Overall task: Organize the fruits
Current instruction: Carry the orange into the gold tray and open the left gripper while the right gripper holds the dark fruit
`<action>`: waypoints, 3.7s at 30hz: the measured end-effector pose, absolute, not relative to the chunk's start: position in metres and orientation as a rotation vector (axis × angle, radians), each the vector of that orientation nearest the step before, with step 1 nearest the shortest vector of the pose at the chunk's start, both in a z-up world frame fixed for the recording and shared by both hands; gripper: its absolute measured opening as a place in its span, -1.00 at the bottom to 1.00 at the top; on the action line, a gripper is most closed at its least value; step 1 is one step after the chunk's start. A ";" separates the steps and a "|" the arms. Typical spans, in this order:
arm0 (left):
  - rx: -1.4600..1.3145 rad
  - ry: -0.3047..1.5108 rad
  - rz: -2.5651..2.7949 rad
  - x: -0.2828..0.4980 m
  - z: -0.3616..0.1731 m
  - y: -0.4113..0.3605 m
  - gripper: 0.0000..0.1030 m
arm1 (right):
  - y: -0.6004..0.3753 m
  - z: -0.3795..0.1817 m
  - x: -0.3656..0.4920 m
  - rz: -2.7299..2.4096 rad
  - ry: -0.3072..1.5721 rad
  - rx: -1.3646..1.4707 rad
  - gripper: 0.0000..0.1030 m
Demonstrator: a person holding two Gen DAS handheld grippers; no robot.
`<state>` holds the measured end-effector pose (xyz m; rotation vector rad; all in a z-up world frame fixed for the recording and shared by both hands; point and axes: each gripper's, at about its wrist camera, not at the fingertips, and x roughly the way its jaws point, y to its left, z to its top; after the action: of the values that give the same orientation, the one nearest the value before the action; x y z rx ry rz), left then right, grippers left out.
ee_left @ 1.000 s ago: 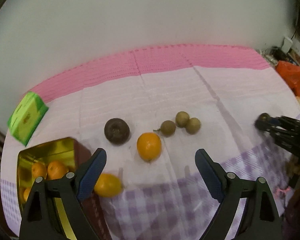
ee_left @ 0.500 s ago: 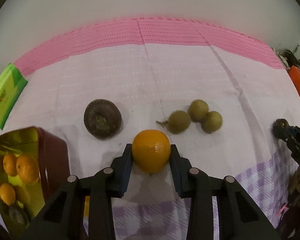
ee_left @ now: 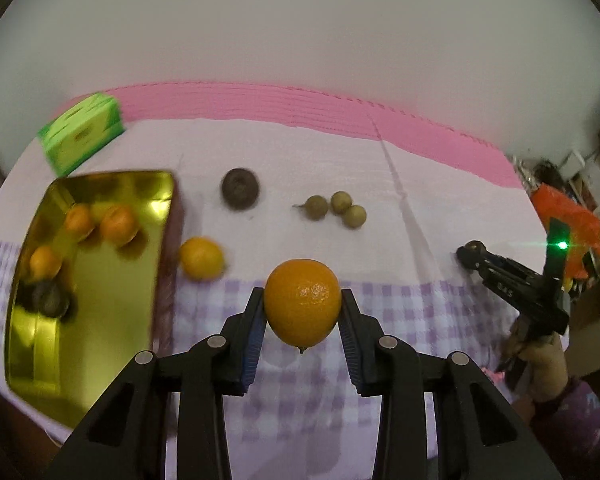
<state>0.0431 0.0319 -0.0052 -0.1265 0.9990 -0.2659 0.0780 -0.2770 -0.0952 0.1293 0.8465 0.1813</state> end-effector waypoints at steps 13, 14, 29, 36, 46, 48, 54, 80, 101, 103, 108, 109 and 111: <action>-0.238 0.924 -0.079 -0.004 0.001 0.127 -0.29 | -0.271 -0.095 0.077 0.161 0.850 0.094 -0.51; -0.244 0.922 -0.068 -0.004 0.001 0.134 -0.29 | -0.270 -0.095 0.077 0.160 0.850 0.091 -0.51; -0.261 0.932 0.032 0.004 -0.019 0.180 -0.29 | -0.264 -0.094 0.076 0.136 0.853 0.053 -0.51; -0.281 0.943 0.033 0.008 -0.024 0.185 -0.29 | -0.264 -0.095 0.076 0.136 0.853 0.051 -0.51; -0.272 0.957 0.030 0.010 -0.028 0.183 -0.29 | -0.263 -0.095 0.076 0.134 0.854 0.047 -0.51; -0.268 0.958 0.029 0.010 -0.029 0.183 -0.29 | -0.263 -0.095 0.076 0.134 0.854 0.047 -0.51; -0.262 0.960 0.024 0.010 -0.030 0.180 -0.29 | -0.262 -0.095 0.076 0.129 0.854 0.035 -0.51; -0.172 0.990 0.002 0.012 -0.040 0.158 -0.29 | -0.261 -0.095 0.076 0.129 0.854 0.031 -0.51; -0.110 1.006 0.059 0.019 -0.050 0.157 -0.28 | -0.261 -0.095 0.076 0.129 0.854 0.030 -0.51; -0.104 1.006 0.071 0.019 -0.050 0.157 -0.28 | -0.261 -0.095 0.076 0.129 0.854 0.030 -0.51; -0.105 1.014 0.088 0.020 -0.052 0.160 -0.28 | -0.261 -0.095 0.076 0.128 0.854 0.030 -0.51; -0.105 1.014 0.091 0.020 -0.052 0.160 -0.28 | -0.261 -0.095 0.076 0.129 0.854 0.030 -0.51; -0.102 1.014 0.098 0.020 -0.052 0.160 -0.28 | -0.261 -0.096 0.076 0.129 0.853 0.030 -0.51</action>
<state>0.0199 0.1605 -0.0522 -0.1024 1.0145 0.0980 0.0760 -0.2607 -0.0957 0.0299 0.8535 0.1285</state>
